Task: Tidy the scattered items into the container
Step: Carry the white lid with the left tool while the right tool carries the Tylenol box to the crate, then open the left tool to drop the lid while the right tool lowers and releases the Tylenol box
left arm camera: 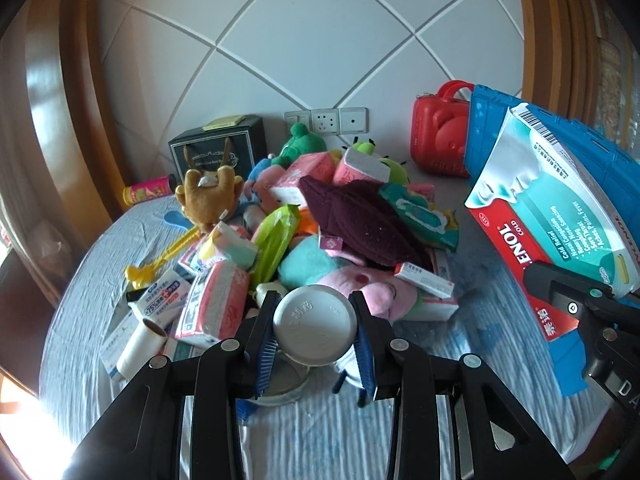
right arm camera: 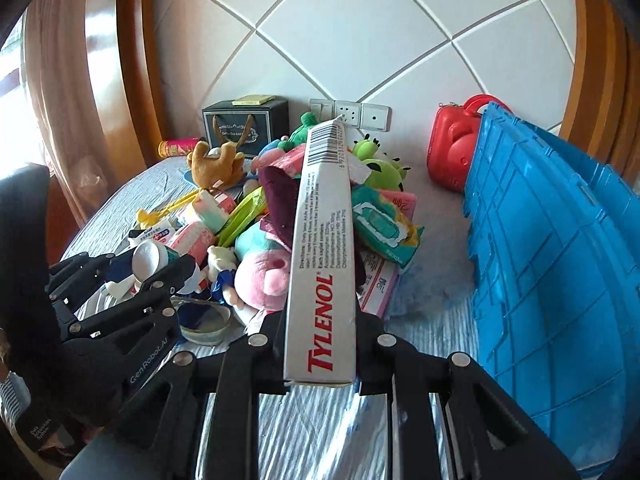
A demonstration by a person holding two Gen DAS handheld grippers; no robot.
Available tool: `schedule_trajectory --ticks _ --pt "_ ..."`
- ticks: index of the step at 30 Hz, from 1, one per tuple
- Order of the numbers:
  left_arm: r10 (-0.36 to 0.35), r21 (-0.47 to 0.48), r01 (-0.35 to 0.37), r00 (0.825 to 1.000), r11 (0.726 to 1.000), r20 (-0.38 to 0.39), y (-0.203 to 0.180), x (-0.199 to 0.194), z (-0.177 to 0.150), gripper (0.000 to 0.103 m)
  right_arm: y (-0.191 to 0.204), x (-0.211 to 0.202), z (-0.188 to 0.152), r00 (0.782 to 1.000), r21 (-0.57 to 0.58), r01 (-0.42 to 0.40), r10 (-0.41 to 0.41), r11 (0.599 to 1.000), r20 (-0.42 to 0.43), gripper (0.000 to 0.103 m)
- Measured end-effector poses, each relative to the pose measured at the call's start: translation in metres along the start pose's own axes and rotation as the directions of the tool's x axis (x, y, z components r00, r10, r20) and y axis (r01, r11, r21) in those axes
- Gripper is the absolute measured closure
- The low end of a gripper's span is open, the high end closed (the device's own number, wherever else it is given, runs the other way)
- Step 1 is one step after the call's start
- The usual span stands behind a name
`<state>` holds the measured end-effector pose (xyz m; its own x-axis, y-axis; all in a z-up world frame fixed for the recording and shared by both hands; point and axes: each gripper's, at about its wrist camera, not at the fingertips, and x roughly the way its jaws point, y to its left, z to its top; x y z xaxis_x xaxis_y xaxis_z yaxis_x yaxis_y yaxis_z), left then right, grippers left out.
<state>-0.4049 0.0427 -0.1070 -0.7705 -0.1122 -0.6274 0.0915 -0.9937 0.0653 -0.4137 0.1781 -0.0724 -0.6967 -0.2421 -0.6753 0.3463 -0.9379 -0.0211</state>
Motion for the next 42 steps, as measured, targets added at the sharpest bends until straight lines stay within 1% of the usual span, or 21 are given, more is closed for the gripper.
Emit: schedule_trajectory --ticks 5,8,12,15,18,22,28,30,31,32,34,36,37,39,42 --pt "-0.067 -0.003 0.067 0.998 0.998 0.021 -0.024 -0.003 0.032 0.069 -0.034 -0.027 0.022 0.995 0.051 0.083 -0.085 0.995 0.049 0.084" --pt "-0.115 0.005 0.114 0.993 0.993 0.029 -0.046 -0.006 0.053 0.069 -0.060 -0.044 0.032 0.989 0.098 0.128 -0.135 0.987 0.068 0.084" --pt "-0.170 0.030 0.168 0.984 0.985 0.053 -0.079 -0.016 0.081 0.069 -0.098 -0.072 0.040 0.974 0.148 0.188 -0.204 0.971 0.098 0.084" --pt "-0.209 0.065 0.204 0.974 0.977 0.089 -0.109 -0.031 0.101 0.069 -0.127 -0.096 0.038 0.959 0.188 0.233 -0.258 0.954 0.121 0.084" --pt "-0.259 0.107 0.247 0.959 0.963 0.118 -0.144 -0.050 0.117 0.069 -0.160 -0.117 0.032 0.942 0.232 0.278 -0.312 0.932 0.127 0.084" --pt "-0.333 0.170 0.307 0.931 0.936 0.151 -0.196 -0.077 0.132 0.069 -0.206 -0.135 0.014 0.921 0.287 0.334 -0.375 0.898 0.101 0.084" --pt "-0.424 0.265 0.376 0.891 0.888 0.159 -0.276 -0.106 0.135 0.069 -0.266 -0.154 -0.022 0.899 0.351 0.394 -0.436 0.849 0.046 0.084" --pt "-0.451 0.278 0.404 0.882 0.872 0.135 -0.297 -0.109 0.132 0.069 -0.282 -0.160 -0.032 0.893 0.364 0.409 -0.448 0.837 0.027 0.084" --pt "-0.458 0.284 0.413 0.881 0.866 0.115 -0.307 -0.108 0.130 0.069 -0.290 -0.162 -0.036 0.891 0.369 0.417 -0.454 0.831 0.017 0.084" --pt "-0.461 0.289 0.418 0.883 0.861 0.094 -0.317 -0.107 0.128 0.069 -0.297 -0.165 -0.040 0.888 0.373 0.424 -0.459 0.825 0.007 0.084" --pt "-0.444 0.300 0.414 0.895 0.859 0.036 -0.336 -0.103 0.122 0.069 -0.310 -0.166 -0.047 0.887 0.379 0.431 -0.462 0.819 -0.012 0.084" --pt "-0.421 0.304 0.416 0.905 0.857 -0.053 -0.353 -0.093 0.117 0.069 -0.321 -0.163 -0.053 0.886 0.378 0.441 -0.462 0.814 -0.038 0.084" --pt "-0.413 0.302 0.420 0.906 0.856 -0.093 -0.359 -0.088 0.114 0.069 -0.324 -0.161 -0.055 0.886 0.377 0.444 -0.460 0.813 -0.050 0.084" --pt "-0.407 0.294 0.432 0.902 0.853 -0.144 -0.367 -0.079 0.108 0.069 -0.331 -0.157 -0.059 0.887 0.373 0.449 -0.456 0.812 -0.074 0.084" --pt "-0.389 0.288 0.427 0.903 0.857 -0.182 -0.374 -0.073 0.101 0.069 -0.337 -0.152 -0.064 0.889 0.361 0.452 -0.447 0.815 -0.104 0.084"
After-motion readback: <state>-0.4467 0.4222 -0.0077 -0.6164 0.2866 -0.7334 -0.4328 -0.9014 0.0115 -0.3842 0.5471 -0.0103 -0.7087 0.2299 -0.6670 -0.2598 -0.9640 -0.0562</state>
